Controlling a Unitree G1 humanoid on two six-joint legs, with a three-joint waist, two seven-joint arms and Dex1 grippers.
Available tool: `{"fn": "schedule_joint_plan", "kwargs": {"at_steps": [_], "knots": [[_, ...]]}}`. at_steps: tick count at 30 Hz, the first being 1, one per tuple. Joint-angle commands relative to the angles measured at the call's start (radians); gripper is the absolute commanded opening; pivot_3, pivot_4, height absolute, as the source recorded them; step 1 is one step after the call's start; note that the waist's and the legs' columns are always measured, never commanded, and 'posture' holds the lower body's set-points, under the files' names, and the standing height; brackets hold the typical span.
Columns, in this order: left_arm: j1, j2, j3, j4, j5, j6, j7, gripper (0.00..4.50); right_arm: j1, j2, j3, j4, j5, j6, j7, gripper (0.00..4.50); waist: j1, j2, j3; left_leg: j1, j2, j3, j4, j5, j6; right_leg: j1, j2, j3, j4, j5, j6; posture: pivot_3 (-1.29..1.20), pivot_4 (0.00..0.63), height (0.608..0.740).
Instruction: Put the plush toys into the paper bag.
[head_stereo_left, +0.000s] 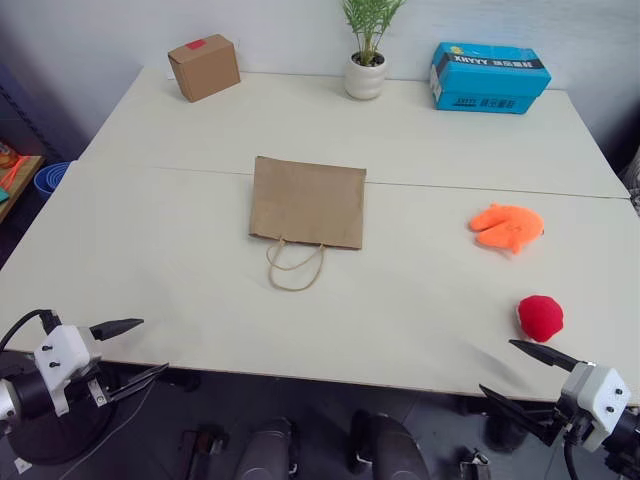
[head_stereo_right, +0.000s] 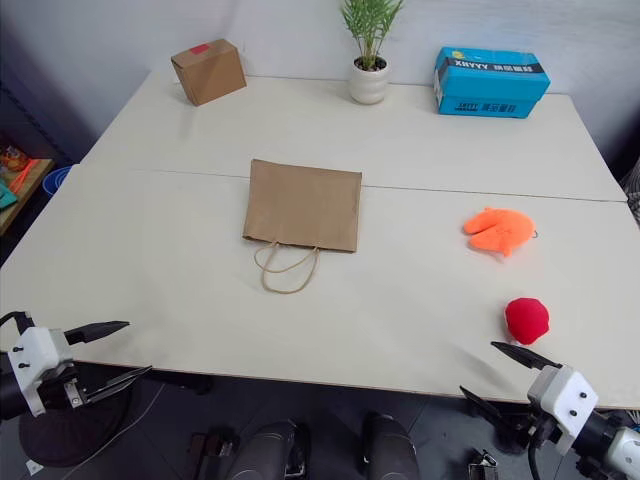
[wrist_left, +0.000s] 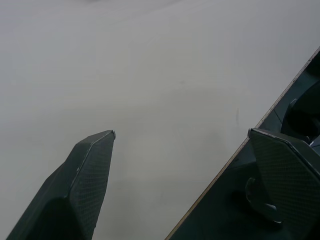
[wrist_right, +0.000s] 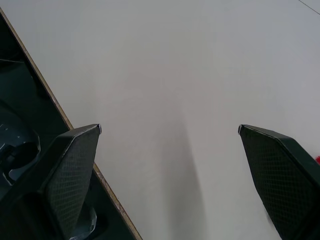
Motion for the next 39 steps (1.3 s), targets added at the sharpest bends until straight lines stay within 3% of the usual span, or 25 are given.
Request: {"fn": "schedule_joint_plan", "kwargs": {"at_steps": [1, 6, 9, 14, 20, 23, 29, 32, 35, 39], "knots": [[0.009, 0.003, 0.018, -0.034, -0.023, -0.004, -0.012, 4.46, -0.011, 0.021, 0.004, -0.048, 0.048, 0.001, 0.003, 4.50, 0.000, 0.000, 0.000, 0.000, 0.000, 0.000, 0.000, 0.000, 0.000, 0.000, 0.000, 0.000, 0.000, 0.000, 0.000, 0.00, 0.150, 0.740], [-0.153, 0.066, -0.063, -0.168, -0.156, 0.244, 0.017, 4.46, -0.113, 0.070, 0.053, -0.181, 0.132, 0.099, -0.087, 4.50, 0.004, 0.000, 0.000, 0.000, 0.000, 0.000, 0.002, 0.000, 0.000, 0.000, 0.000, 0.000, 0.002, 0.000, 0.000, 0.00, 0.150, 0.740], [-0.356, 0.074, -0.192, -0.186, -0.118, 0.285, 0.053, 4.46, -0.201, 0.085, 0.104, -0.239, 0.129, 0.151, -0.142, 4.50, 0.006, 0.001, 0.000, 0.000, 0.000, -0.001, 0.007, 0.001, -0.003, 0.001, -0.001, 0.001, 0.006, 0.000, 0.000, 0.00, 0.150, 0.740], [-0.715, 0.006, -0.496, -0.020, 0.154, 0.103, 0.062, 4.46, -0.312, 0.107, 0.173, -0.257, 0.097, 0.177, -0.187, 4.50, 0.006, 0.002, -0.001, 0.000, -0.002, 0.002, 0.008, 0.004, 0.001, 0.000, 0.006, 0.002, 0.012, 0.000, 0.001, 0.00, 0.150, 0.740], [-1.000, -0.106, -0.722, 0.326, 0.458, -0.234, 0.137, 4.46, -0.374, 0.124, 0.215, -0.244, 0.053, 0.181, -0.219, 4.50, -0.002, 0.001, -0.001, 0.000, -0.001, 0.012, 0.008, 0.005, 0.002, -0.003, 0.010, 0.002, 0.013, 0.001, 0.002, 0.00, 0.150, 0.740], [-1.077, -0.134, -0.770, 0.440, 0.521, -0.340, 0.161, 3.89, -0.377, 0.131, 0.219, -0.241, 0.038, 0.178, -0.230, 4.50, -0.002, 0.001, -0.001, 0.000, -0.001, 0.013, 0.008, 0.005, 0.003, -0.004, 0.009, 0.002, 0.013, 0.001, 0.002, 0.00, 0.150, 0.740], [-1.174, -0.182, -0.788, 0.588, 0.521, -0.440, 0.150, 2.00, -0.329, 0.148, 0.222, -0.239, 0.005, 0.159, -0.250, 4.50, 0.001, 0.001, -0.001, -0.001, 0.000, 0.013, 0.010, 0.004, 0.005, -0.004, 0.008, 0.003, 0.014, 0.001, 0.003, 0.00, 0.150, 0.740], [-1.190, -0.218, -0.760, 0.548, 0.360, -0.256, 0.009, 1.07, -0.327, 0.146, 0.244, -0.241, -0.002, 0.173, -0.245, 4.50, 0.000, 0.000, -0.001, -0.001, -0.001, 0.013, 0.012, 0.003, 0.006, -0.004, 0.008, 0.004, 0.014, 0.002, 0.004, 0.00, 0.150, 0.740], [-1.183, -0.221, -0.724, 0.424, 0.169, 0.026, -0.132, 0.08, -0.362, 0.138, 0.299, -0.257, 0.034, 0.237, -0.223, 3.91, -0.003, 0.000, -0.001, -0.001, -0.001, 0.013, 0.014, 0.003, 0.007, -0.004, 0.008, 0.005, 0.015, 0.002, 0.004, 0.00, 0.150, 0.740], [-1.215, -0.249, -0.647, 0.304, 0.024, 0.276, -0.100, 0.00, -0.484, 0.148, 0.394, -0.255, 0.015, 0.343, -0.253, 2.50, -0.012, 0.000, -0.001, 0.000, 0.001, 0.013, 0.015, 0.004, 0.006, -0.004, 0.008, 0.013, 0.017, 0.002, 0.004, 0.00, 0.150, 0.740]]}}
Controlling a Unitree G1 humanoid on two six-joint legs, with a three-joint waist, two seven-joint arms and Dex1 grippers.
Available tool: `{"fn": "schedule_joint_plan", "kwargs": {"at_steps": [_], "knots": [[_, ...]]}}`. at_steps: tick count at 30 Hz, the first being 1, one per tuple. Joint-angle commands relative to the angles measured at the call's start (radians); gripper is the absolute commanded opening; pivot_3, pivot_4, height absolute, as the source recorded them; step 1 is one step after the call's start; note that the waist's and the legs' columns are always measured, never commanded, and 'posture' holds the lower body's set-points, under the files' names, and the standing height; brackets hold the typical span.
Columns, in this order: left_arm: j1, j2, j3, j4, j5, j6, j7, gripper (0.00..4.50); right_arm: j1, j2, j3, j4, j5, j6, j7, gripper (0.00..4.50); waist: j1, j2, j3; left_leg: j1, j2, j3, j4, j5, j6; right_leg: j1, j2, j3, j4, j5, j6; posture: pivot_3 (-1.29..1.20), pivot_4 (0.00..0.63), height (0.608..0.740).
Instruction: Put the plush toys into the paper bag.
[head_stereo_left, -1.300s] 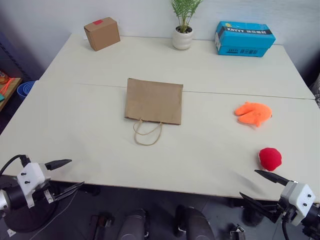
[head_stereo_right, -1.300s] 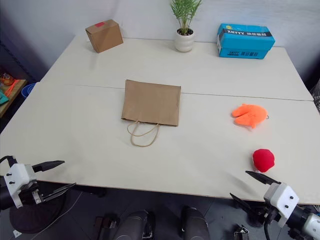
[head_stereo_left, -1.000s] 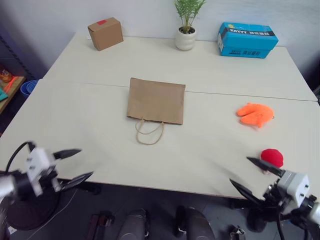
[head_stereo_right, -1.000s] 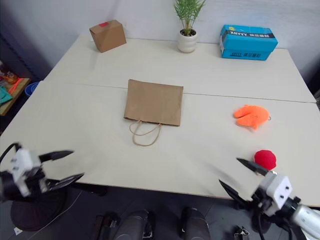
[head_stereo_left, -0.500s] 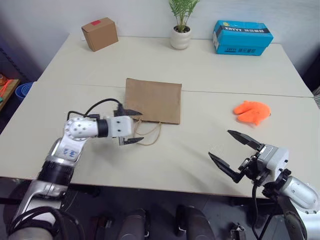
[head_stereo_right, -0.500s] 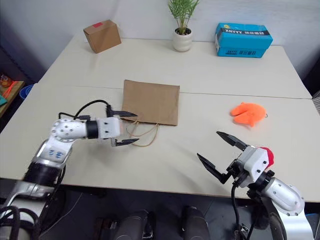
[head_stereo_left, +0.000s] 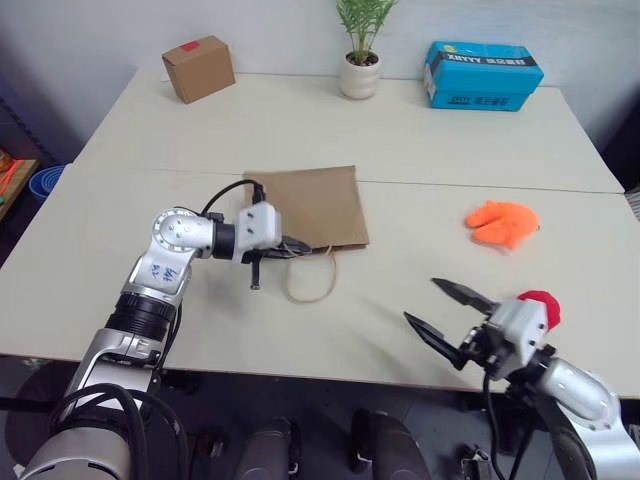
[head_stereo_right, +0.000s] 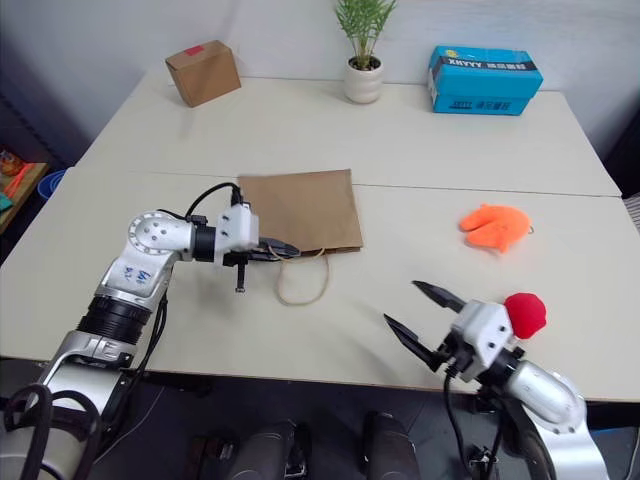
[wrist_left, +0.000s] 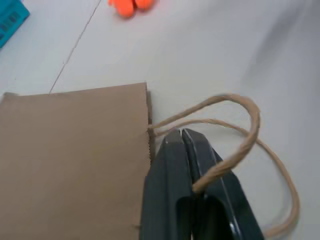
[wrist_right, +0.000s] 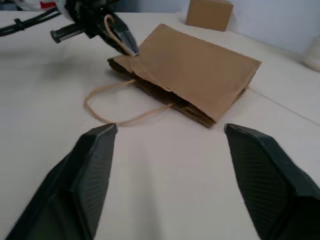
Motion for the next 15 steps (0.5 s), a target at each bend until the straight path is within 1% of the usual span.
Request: {"fn": "schedule_joint_plan", "kwargs": {"at_steps": [1, 3, 6, 7, 11, 15], "knots": [[-0.041, -0.026, 0.084, -0.125, -0.138, 0.205, 0.043, 0.00, -0.097, 0.011, 0.071, -0.025, -0.015, 0.085, -0.036, 2.11, 0.000, 0.000, 0.000, 0.000, 0.000, 0.000, 0.000, 0.000, 0.000, 0.000, 0.000, 0.001, 0.000, 0.000, 0.000, 0.00, 0.150, 0.740], [-0.046, -0.041, 0.103, -0.191, -0.187, 0.309, 0.074, 0.00, -0.189, 0.037, 0.132, 0.004, -0.060, 0.131, -0.072, 1.36, -0.001, 0.000, 0.000, 0.000, 0.000, 0.000, 0.001, 0.000, 0.000, 0.000, 0.000, 0.002, 0.001, 0.000, 0.000, 0.00, 0.150, 0.740], [-0.042, -0.056, 0.117, -0.268, -0.220, 0.408, 0.123, 0.00, -0.297, 0.088, 0.189, 0.058, -0.109, 0.191, -0.131, 0.26, -0.003, -0.001, 0.000, 0.000, 0.000, 0.000, 0.000, 0.000, 0.000, -0.001, 0.000, 0.003, 0.001, 0.000, 0.000, 0.00, 0.150, 0.740], [-0.040, -0.059, 0.119, -0.288, -0.228, 0.439, 0.140, 0.00, -0.333, 0.106, 0.209, 0.084, -0.129, 0.205, -0.147, 0.05, -0.003, -0.001, 0.000, 0.000, 0.000, 0.000, 0.001, 0.000, -0.001, -0.001, 0.000, 0.003, 0.001, 0.000, 0.000, 0.00, 0.150, 0.740], [-0.008, -0.073, 0.112, -0.383, -0.273, 0.511, 0.155, 0.00, -0.450, 0.196, 0.281, 0.240, -0.243, 0.185, -0.225, 0.05, -0.005, -0.001, 0.000, 0.000, -0.001, 0.000, 0.001, 0.000, -0.001, -0.001, 0.001, 0.004, 0.001, 0.000, 0.000, 0.00, 0.150, 0.740], [0.021, -0.111, 0.127, -0.441, -0.301, 0.547, 0.207, 0.00, -0.506, 0.258, 0.315, 0.336, -0.307, 0.195, -0.275, 0.05, -0.006, -0.001, 0.000, -0.001, -0.001, 0.000, 0.001, 0.000, -0.001, -0.001, 0.002, 0.004, 0.001, 0.000, 0.000, 0.00, 0.150, 0.740]]}}
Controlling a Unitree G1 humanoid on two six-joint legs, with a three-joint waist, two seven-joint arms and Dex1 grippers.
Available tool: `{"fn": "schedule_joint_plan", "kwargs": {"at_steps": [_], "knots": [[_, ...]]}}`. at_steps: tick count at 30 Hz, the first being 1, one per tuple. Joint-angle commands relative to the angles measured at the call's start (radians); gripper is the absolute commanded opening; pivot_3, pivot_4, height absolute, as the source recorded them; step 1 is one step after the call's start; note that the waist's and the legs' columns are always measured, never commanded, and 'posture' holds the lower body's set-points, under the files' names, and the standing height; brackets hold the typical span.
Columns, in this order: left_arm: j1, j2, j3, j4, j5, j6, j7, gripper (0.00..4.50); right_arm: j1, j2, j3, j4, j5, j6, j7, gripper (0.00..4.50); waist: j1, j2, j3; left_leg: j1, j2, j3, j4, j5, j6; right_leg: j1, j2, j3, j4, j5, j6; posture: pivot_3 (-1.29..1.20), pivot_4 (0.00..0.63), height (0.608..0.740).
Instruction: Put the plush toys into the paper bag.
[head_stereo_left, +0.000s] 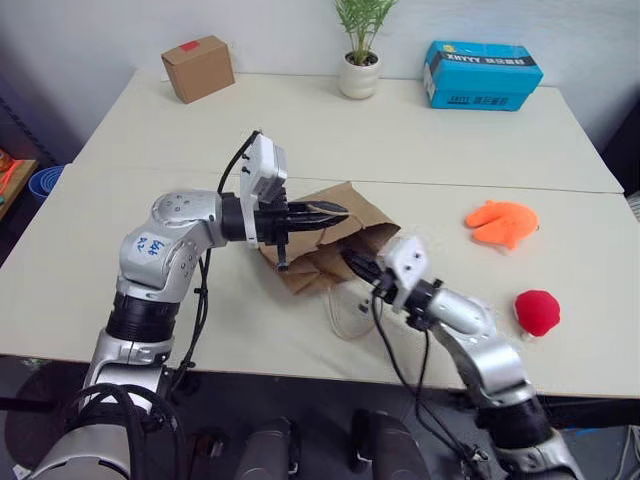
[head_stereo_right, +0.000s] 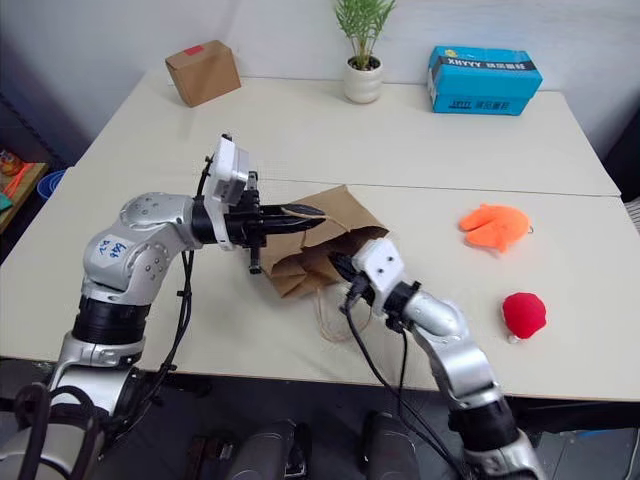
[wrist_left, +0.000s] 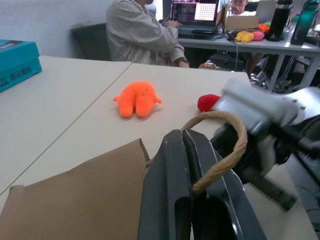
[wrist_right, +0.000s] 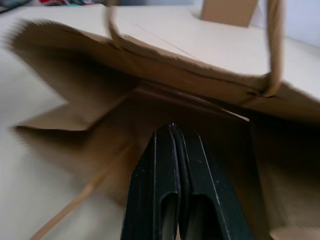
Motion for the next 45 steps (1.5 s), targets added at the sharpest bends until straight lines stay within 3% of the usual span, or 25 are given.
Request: {"fn": "schedule_joint_plan", "kwargs": {"at_steps": [1, 6, 17, 22, 26, 29, 33, 36, 40, 42, 45], "knots": [[0.015, -0.036, 0.033, -0.083, -0.060, 0.033, 0.051, 0.00, -0.044, 0.031, 0.041, 0.058, -0.062, 0.000, -0.031, 0.05, -0.003, 0.000, 0.000, 0.000, 0.000, 0.000, 0.000, 0.000, 0.000, 0.000, 0.000, 0.000, 0.000, 0.000, 0.000, 0.00, 0.150, 0.740], [0.027, -0.062, 0.050, -0.110, -0.095, 0.031, 0.056, 0.00, -0.086, 0.074, 0.100, 0.155, -0.122, -0.006, -0.026, 0.05, -0.011, 0.000, 0.000, 0.000, 0.000, 0.000, 0.000, 0.000, -0.001, 0.000, 0.000, 0.001, 0.000, 0.000, 0.000, 0.00, 0.150, 0.740], [-0.144, -0.030, 0.255, 0.055, -0.323, 0.101, 0.001, 0.00, -0.074, 0.068, 0.102, 0.199, -0.146, 0.064, -0.004, 0.05, -0.013, 0.000, 0.000, 0.001, 0.001, 0.000, -0.001, 0.001, -0.001, 0.000, 0.000, 0.001, 0.000, 0.000, 0.000, 0.00, 0.150, 0.740], [-0.128, -0.031, 0.211, 0.052, -0.293, 0.084, -0.015, 0.00, -0.072, 0.084, 0.084, 0.160, -0.112, 0.064, 0.010, 0.05, -0.012, 0.000, 0.000, 0.001, 0.000, 0.000, -0.001, 0.001, -0.002, 0.000, 0.001, 0.001, 0.000, 0.000, 0.000, 0.00, 0.150, 0.740], [-0.082, -0.048, 0.152, 0.026, -0.253, 0.051, -0.015, 0.00, -0.038, 0.122, -0.001, 0.053, 0.040, 0.077, 0.059, 0.05, -0.012, 0.000, 0.000, 0.001, 0.000, 0.000, -0.002, 0.001, -0.002, 0.000, 0.001, 0.002, 0.000, 0.000, 0.000, 0.00, 0.150, 0.740], [-0.053, -0.062, 0.135, 0.019, -0.233, 0.029, 0.004, 0.00, 0.043, 0.048, -0.056, -0.101, 0.128, 0.049, 0.149, 0.60, -0.008, 0.000, 0.000, 0.000, 0.000, 0.000, -0.002, 0.001, -0.002, -0.001, 0.002, 0.002, -0.001, 0.000, 0.000, 0.00, 0.150, 0.740], [-0.029, -0.065, 0.128, 0.016, -0.216, 0.003, 0.005, 0.00, 0.207, -0.048, -0.193, -0.292, 0.287, 0.026, 0.233, 2.01, -0.003, -0.001, 0.000, 0.000, 0.000, 0.000, -0.002, 0.000, -0.001, 0.000, 0.001, 0.002, -0.003, 0.000, 0.001, 0.00, 0.150, 0.740], [-0.005, -0.049, 0.108, 0.007, -0.191, -0.027, -0.026, 0.00, 0.420, -0.109, -0.417, -0.393, 0.386, -0.019, 0.255, 2.97, 0.004, -0.001, 0.000, 0.000, 0.000, 0.001, -0.003, 0.000, -0.001, 0.000, 0.001, 0.002, -0.004, 0.001, 0.001, 0.00, 0.150, 0.740], [0.009, -0.042, 0.096, 0.010, -0.177, -0.046, -0.045, 0.00, 0.626, -0.102, -0.677, -0.331, 0.379, -0.147, 0.215, 4.34, 0.017, -0.001, 0.000, 0.001, 0.000, 0.002, -0.004, 0.000, 0.000, 0.000, 0.002, 0.003, -0.004, 0.001, 0.001, 0.00, 0.150, 0.740], [0.012, -0.042, 0.088, 0.016, -0.165, -0.059, -0.049, 0.00, 0.688, -0.118, -0.741, -0.223, 0.283, -0.248, 0.205, 4.43, 0.016, -0.001, 0.000, 0.001, 0.000, 0.002, -0.003, -0.001, 0.000, 0.000, 0.002, 0.003, -0.004, 0.001, 0.002, 0.00, 0.150, 0.740], [0.016, -0.040, 0.079, 0.014, -0.152, -0.068, -0.053, 0.00, 0.637, -0.162, -0.767, -0.134, 0.198, -0.280, 0.137, 4.43, 0.007, -0.001, 0.000, 0.003, 0.000, 0.005, -0.003, -0.001, 0.001, 0.000, 0.000, 0.006, -0.005, 0.001, 0.002, 0.00, 0.150, 0.740]]}}
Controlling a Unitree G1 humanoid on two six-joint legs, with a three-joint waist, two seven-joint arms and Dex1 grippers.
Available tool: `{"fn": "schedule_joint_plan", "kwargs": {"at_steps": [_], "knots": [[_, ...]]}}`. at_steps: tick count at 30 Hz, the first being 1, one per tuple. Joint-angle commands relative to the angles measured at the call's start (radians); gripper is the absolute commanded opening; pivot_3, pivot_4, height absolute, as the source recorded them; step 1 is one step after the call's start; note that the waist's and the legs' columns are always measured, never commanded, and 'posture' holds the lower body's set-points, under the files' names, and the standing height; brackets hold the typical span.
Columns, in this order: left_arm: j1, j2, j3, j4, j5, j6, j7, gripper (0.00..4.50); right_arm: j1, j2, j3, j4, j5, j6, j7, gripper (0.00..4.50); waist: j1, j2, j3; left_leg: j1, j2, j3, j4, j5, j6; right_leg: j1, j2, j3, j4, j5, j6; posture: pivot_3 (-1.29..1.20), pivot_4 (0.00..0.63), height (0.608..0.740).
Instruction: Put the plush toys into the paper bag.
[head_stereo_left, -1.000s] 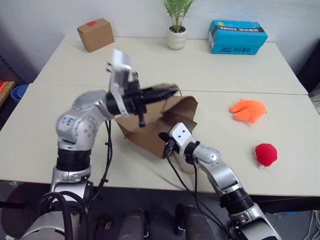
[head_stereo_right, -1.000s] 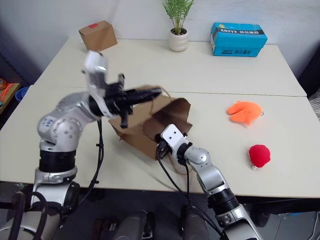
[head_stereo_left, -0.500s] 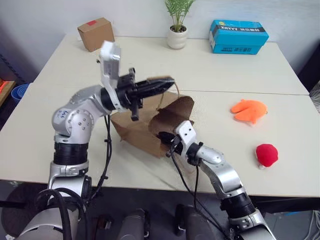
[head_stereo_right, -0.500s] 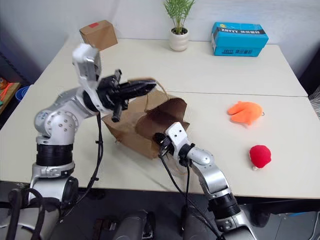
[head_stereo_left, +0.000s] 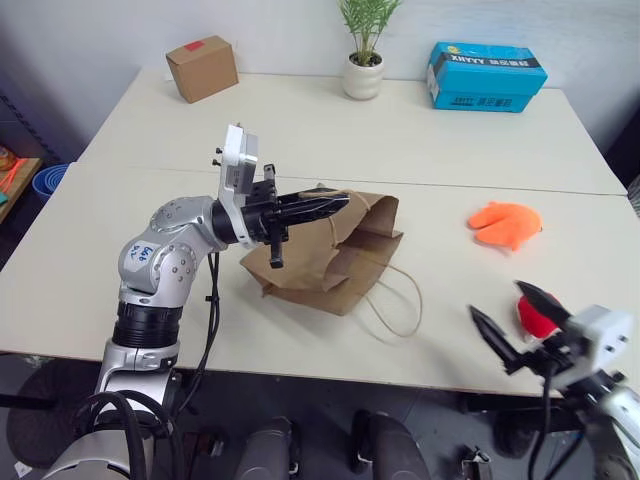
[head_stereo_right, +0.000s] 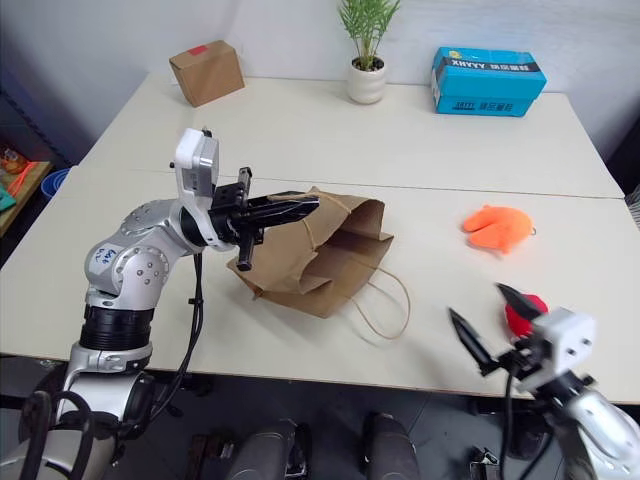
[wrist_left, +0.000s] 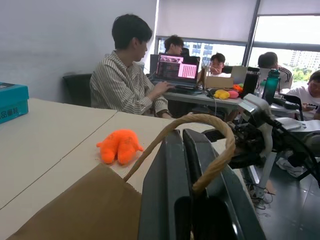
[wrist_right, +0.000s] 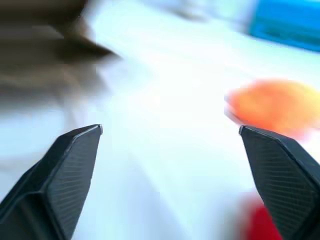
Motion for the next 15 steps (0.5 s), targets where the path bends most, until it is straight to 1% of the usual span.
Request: {"fn": "schedule_joint_plan", "kwargs": {"at_steps": [1, 2, 3, 5, 6, 9, 10, 12, 14, 15], "knots": [[-0.005, 0.005, -0.004, -0.032, 0.008, -0.022, -0.009, 0.00, -0.082, -0.061, -0.023, 0.045, -0.067, -0.033, -0.063, 4.43, -0.008, 0.000, 0.000, 0.001, 0.000, 0.000, 0.000, 0.000, 0.000, 0.000, -0.001, 0.001, 0.000, 0.000, 0.000, 0.00, 0.150, 0.740], [-0.006, 0.005, -0.004, -0.032, 0.009, -0.023, -0.009, 0.00, -0.113, -0.080, -0.015, 0.061, -0.074, -0.016, -0.075, 4.43, -0.015, 0.000, 0.000, 0.001, 0.001, 0.001, 0.000, 0.000, 0.000, 0.000, -0.001, 0.001, 0.000, 0.000, 0.000, 0.00, 0.150, 0.740], [-0.008, 0.005, -0.005, -0.032, 0.012, -0.023, -0.008, 0.00, -0.177, -0.125, 0.007, 0.102, -0.105, 0.030, -0.094, 4.43, -0.021, 0.001, 0.000, 0.001, 0.001, 0.001, 0.000, 0.000, -0.001, 0.000, -0.002, 0.002, 0.000, 0.000, 0.000, 0.00, 0.150, 0.740], [-0.010, 0.005, -0.007, -0.031, 0.016, -0.024, -0.006, 0.00, -0.276, -0.180, 0.039, 0.171, -0.127, 0.087, -0.113, 4.43, -0.022, 0.001, 0.000, 0.001, 0.002, 0.001, 0.000, 0.000, -0.001, -0.001, -0.002, 0.002, 0.001, 0.000, 0.000, 0.00, 0.150, 0.740], [-0.011, 0.005, -0.008, -0.031, 0.017, -0.024, -0.004, 0.00, -0.346, -0.208, 0.061, 0.223, -0.127, 0.144, -0.120, 4.43, -0.022, 0.001, 0.000, 0.002, 0.002, 0.001, 0.000, 0.000, -0.002, -0.001, -0.002, 0.002, 0.002, -0.001, -0.001, 0.00, 0.150, 0.740], [-0.012, 0.007, -0.016, -0.038, 0.024, -0.025, 0.003, 0.00, -0.609, -0.263, 0.144, 0.471, -0.150, 0.267, -0.127, 4.43, -0.023, 0.000, 0.000, 0.001, 0.003, 0.000, 0.001, 0.001, -0.002, -0.001, -0.001, 0.001, 0.005, -0.001, -0.001, 0.00, 0.150, 0.740], [-0.013, 0.006, -0.018, -0.041, 0.025, -0.024, 0.006, 0.00, -0.689, -0.271, 0.170, 0.556, -0.161, 0.279, -0.121, 4.43, -0.021, 0.001, 0.001, 0.000, 0.002, 0.000, 0.001, 0.002, -0.002, -0.001, -0.001, 0.000, 0.005, -0.001, -0.002, 0.00, 0.150, 0.740], [-0.014, 0.006, -0.019, -0.043, 0.027, -0.023, 0.009, 0.00, -0.799, -0.280, 0.208, 0.683, -0.179, 0.294, -0.112, 4.43, -0.016, 0.001, 0.001, -0.001, 0.002, 0.000, 0.001, 0.002, -0.001, -0.002, -0.002, 0.000, 0.005, -0.001, -0.002, 0.00, 0.150, 0.740], [-0.010, 0.008, -0.018, -0.051, 0.028, -0.022, 0.015, 0.00, -0.957, -0.282, 0.263, 0.884, -0.235, 0.293, -0.142, 4.43, -0.015, 0.001, 0.001, -0.002, 0.002, -0.002, 0.001, 0.002, -0.002, -0.002, -0.001, -0.003, 0.003, -0.001, -0.002, 0.00, 0.150, 0.740], [-0.008, 0.008, -0.017, -0.055, 0.029, -0.022, 0.018, 0.00, -1.022, -0.283, 0.291, 0.972, -0.264, 0.274, -0.151, 4.27, -0.017, 0.001, 0.001, -0.003, 0.001, -0.002, 0.000, 0.002, -0.001, -0.002, -0.001, -0.003, 0.003, -0.001, -0.002, 0.00, 0.150, 0.740]]}}
